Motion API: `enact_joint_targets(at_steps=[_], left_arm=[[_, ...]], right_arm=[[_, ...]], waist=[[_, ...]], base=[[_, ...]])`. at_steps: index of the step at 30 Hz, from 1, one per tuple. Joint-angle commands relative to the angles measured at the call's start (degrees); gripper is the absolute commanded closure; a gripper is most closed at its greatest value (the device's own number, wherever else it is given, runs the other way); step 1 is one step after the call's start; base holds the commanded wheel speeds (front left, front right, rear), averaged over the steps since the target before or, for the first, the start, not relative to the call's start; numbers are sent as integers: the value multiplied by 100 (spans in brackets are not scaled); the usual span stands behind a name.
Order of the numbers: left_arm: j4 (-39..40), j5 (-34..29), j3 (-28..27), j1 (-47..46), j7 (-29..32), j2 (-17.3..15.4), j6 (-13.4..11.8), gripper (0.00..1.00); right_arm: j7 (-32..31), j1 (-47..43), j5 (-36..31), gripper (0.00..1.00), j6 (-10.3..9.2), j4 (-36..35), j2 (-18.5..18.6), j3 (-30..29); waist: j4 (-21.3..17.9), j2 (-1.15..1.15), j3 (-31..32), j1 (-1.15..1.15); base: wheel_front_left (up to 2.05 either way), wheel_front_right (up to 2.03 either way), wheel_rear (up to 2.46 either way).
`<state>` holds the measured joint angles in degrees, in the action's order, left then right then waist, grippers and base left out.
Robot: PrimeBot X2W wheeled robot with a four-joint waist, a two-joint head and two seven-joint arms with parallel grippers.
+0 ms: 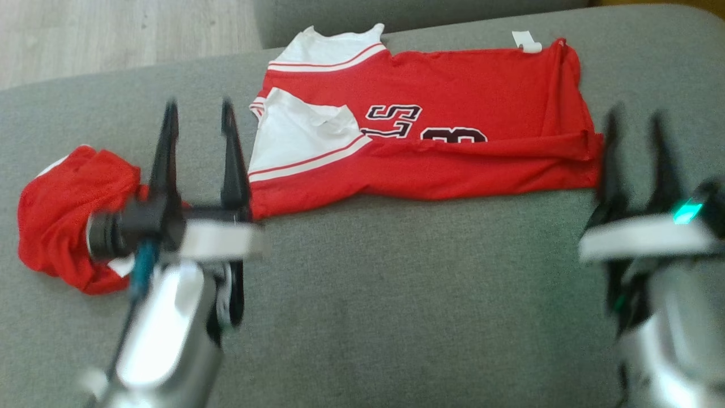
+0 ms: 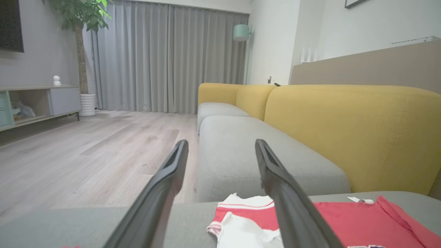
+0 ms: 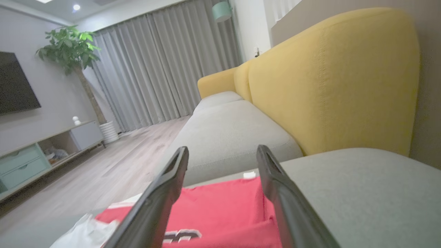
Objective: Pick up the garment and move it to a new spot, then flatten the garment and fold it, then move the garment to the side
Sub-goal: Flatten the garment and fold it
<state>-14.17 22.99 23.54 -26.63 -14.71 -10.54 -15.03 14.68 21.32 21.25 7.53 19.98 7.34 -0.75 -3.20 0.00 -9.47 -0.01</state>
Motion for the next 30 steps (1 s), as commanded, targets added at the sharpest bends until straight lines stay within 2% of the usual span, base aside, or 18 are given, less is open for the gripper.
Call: enact_joint_targets(at_steps=[1,4,8,16,22,30], left_arm=[[341,-173,-381,181,-28,12,-59,0],[478,-401,-586,740,-28,224,24,0],[445,-614,-849,1103,-28,426,207,0],[16,-1005,-1065,846,-29,585,568,0],[-1128,-1166,-998,211,51,568,668,0],[-2686,-1270,-992,-692,749,400,511,0]], right_arm=[[30,-181,-361,0,-4,-527,-197,48],[31,-816,-653,0,-4,-776,-392,15],[31,-1265,-642,0,-4,-875,-441,57],[31,-1177,-465,0,-4,-1059,-445,179],[31,-998,-452,0,-4,-1171,-446,260],[31,-919,-353,0,-4,-1191,-446,358]], waist=[[22,0,56,1],[7,0,105,1],[-36,0,107,1],[-233,0,-128,1],[-415,0,-496,1],[-606,0,-854,1]], base=[[0,0,0],[0,0,0],[0,0,0],[0,0,0],[0,0,0],[0,0,0]])
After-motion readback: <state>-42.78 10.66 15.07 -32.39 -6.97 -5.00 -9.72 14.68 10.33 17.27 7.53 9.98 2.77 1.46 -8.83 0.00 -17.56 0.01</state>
